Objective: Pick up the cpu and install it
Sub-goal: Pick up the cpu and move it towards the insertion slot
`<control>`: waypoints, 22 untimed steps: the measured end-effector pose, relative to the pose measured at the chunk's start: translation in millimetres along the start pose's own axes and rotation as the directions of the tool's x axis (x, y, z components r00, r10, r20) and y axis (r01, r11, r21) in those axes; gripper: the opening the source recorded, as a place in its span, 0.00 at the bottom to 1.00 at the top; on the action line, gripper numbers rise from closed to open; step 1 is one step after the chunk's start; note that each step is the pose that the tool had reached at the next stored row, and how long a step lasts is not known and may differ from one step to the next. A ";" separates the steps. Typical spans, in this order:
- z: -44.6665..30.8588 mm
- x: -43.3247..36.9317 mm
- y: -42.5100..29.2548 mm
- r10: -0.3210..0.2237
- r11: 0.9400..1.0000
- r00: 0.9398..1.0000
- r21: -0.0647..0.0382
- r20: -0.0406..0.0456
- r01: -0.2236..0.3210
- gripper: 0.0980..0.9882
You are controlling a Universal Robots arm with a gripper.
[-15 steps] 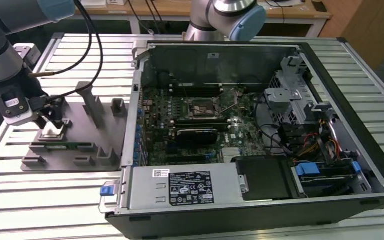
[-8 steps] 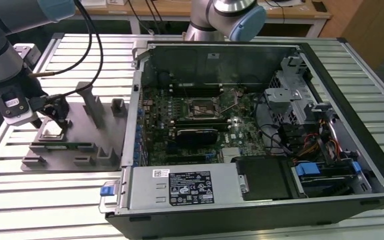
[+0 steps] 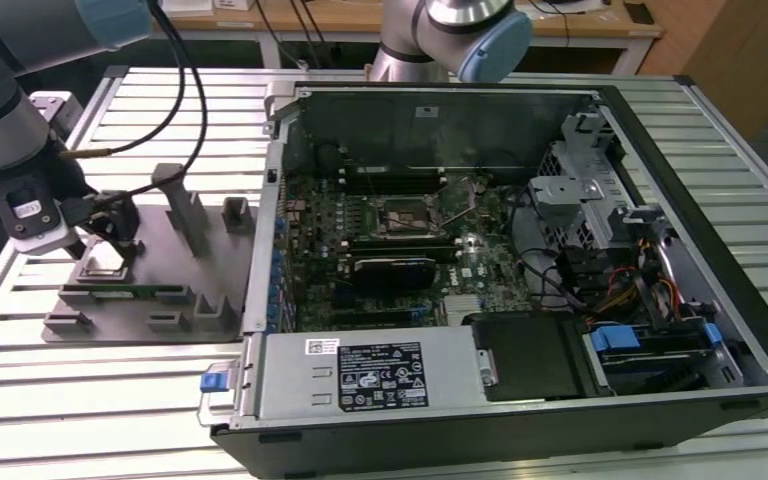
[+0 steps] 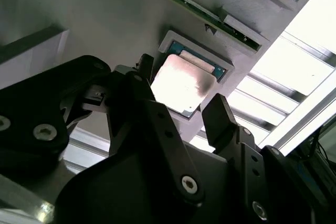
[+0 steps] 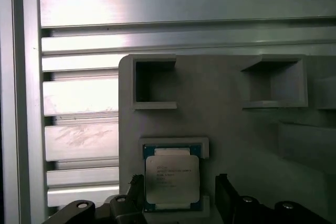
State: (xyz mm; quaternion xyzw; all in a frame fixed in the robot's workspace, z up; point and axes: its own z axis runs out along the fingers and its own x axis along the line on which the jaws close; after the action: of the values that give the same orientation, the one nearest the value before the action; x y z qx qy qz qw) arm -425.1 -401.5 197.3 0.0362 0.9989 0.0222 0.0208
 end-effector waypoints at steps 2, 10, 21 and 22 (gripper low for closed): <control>2.5 0.2 -0.1 0.000 1.000 1.000 0.000 0.000 0.000 0.62; 8.3 2.3 -0.4 0.000 1.000 1.000 0.000 0.000 0.000 0.62; 14.1 2.7 -0.6 0.000 1.000 1.000 0.000 0.000 0.000 0.62; 14.2 2.7 -0.6 0.000 1.000 1.000 0.000 0.000 0.000 0.62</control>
State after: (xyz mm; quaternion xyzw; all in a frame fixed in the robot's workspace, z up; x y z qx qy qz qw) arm -427.2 -401.4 183.0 0.0362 0.9989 0.0222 0.0207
